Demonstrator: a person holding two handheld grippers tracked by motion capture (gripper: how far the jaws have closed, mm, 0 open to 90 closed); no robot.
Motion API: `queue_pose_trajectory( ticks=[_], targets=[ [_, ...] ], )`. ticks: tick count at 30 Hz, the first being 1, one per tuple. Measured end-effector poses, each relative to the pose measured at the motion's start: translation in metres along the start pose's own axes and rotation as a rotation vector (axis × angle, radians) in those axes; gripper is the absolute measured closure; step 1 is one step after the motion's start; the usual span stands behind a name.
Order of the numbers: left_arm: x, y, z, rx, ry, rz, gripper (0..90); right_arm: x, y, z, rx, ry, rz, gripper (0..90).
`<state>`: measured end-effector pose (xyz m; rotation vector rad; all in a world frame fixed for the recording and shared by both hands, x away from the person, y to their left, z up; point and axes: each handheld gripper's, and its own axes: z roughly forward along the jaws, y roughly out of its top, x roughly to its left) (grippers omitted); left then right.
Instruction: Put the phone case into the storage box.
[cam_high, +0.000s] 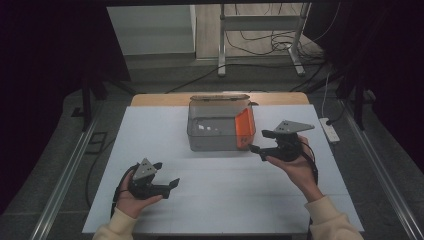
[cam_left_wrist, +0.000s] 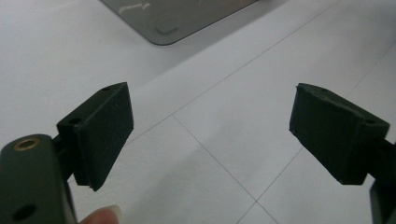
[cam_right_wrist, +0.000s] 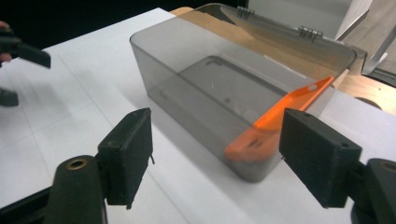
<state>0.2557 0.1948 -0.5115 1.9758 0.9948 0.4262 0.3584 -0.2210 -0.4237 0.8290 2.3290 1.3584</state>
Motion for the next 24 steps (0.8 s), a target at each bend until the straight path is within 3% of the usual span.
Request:
queue_pose_trajectory(
  ticks=[9,18,21,24],
  targets=[
    [0.000,-0.001,0.000,-0.001,0.000,0.002,13.4,-0.002,-0.036,-0.021,0.015,-0.018,0.009,20.5],
    [0.001,-0.003,0.001,-0.006,-0.011,-0.004,13.5,-0.010,-0.079,-0.035,0.026,-0.044,0.077,20.0],
    [0.002,-0.004,0.002,-0.003,-0.014,-0.007,13.5,-0.011,-0.090,-0.037,0.018,-0.032,0.121,20.1],
    [0.002,-0.004,0.002,-0.001,-0.015,-0.004,13.5,-0.011,-0.099,-0.038,0.033,-0.044,0.119,20.1]
  ],
)
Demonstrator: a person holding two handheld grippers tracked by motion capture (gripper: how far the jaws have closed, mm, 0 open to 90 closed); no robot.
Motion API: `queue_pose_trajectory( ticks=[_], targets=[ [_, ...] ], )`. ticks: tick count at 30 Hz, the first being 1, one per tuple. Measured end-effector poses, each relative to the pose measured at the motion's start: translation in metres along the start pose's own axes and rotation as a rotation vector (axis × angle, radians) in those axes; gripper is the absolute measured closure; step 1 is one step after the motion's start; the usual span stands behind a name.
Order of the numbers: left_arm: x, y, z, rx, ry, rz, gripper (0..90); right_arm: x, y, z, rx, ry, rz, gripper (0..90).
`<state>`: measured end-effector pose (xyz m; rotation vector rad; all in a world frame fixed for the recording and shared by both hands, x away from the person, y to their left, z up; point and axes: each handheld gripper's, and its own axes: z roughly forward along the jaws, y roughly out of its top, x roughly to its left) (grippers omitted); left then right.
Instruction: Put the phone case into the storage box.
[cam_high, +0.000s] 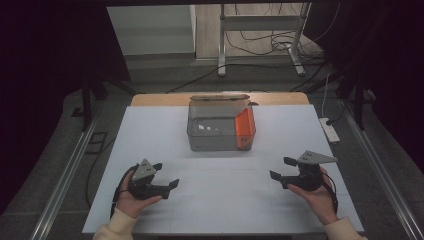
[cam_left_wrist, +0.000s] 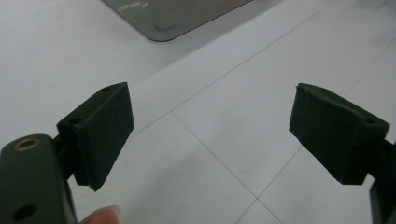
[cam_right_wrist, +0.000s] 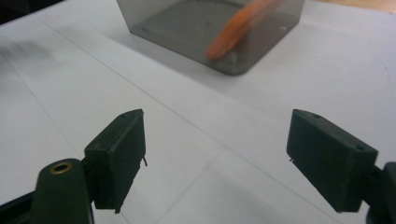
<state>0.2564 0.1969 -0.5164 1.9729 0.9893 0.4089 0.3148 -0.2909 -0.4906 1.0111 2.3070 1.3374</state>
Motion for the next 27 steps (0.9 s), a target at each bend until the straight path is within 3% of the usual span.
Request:
queue_pose_trajectory(
  ticks=[5,12,27],
  targets=[
    [0.0000,0.0002,0.0003,-0.002,-0.004,0.001,13.5,-0.0058,-0.0023,-0.0027,-0.019,-0.013,0.014,20.4],
    [-0.0010,0.0000,0.0021,0.001,-0.011,0.006,13.5,-0.0053,-0.0037,-0.0005,-0.008,-0.010,-0.014,20.5],
    [-0.0013,0.0002,0.0029,0.004,-0.015,0.008,13.5,-0.0061,-0.0046,-0.0003,0.000,-0.016,-0.020,20.5]
  ],
)
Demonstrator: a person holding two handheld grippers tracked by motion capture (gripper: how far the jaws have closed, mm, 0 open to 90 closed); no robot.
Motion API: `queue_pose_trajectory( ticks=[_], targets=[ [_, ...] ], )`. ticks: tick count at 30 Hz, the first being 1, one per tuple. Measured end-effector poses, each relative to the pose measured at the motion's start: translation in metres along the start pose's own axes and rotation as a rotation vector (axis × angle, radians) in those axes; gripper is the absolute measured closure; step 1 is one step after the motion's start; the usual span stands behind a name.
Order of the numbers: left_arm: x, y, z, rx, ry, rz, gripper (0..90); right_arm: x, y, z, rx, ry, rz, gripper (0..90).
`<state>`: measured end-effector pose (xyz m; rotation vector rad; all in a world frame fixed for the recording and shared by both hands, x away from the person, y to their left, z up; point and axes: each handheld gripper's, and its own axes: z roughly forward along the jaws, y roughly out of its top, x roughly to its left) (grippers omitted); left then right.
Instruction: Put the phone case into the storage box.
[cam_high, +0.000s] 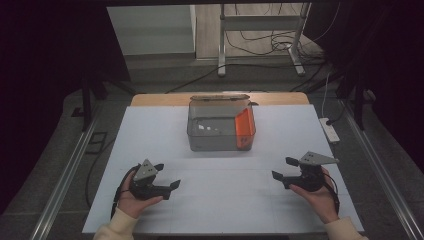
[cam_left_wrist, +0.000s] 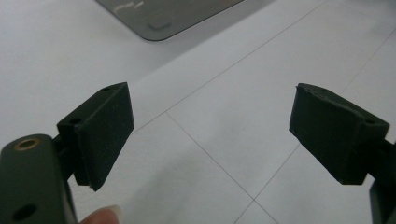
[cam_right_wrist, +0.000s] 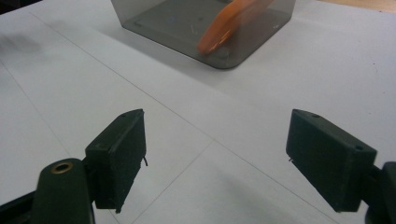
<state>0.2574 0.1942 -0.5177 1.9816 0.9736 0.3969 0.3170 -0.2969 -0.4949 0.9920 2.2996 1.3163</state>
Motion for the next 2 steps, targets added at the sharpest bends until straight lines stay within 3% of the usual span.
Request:
queue_pose_trajectory(
  ticks=[2],
  targets=[
    [0.0001,0.0000,0.0001,0.001,0.000,-0.001,13.5,0.0002,-0.0001,0.0005,0.001,0.003,-0.003,20.5]
  ],
)
